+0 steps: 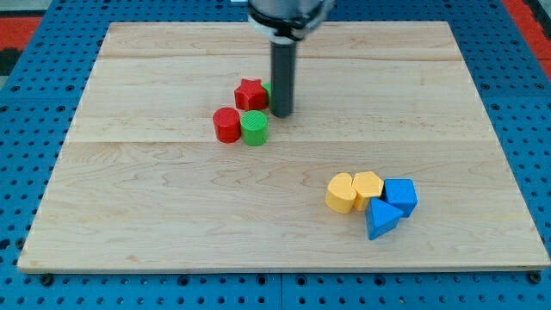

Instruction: Slide the red star to the top center

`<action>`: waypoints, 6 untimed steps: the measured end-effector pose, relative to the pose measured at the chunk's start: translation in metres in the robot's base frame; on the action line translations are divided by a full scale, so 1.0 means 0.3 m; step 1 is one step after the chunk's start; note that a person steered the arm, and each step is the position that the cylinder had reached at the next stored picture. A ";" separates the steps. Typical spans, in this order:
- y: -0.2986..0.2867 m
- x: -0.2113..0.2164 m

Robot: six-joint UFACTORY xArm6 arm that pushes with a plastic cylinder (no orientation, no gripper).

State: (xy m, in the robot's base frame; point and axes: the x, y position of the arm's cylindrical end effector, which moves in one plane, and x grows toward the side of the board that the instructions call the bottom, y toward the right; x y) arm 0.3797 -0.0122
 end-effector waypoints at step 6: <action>-0.185 -0.337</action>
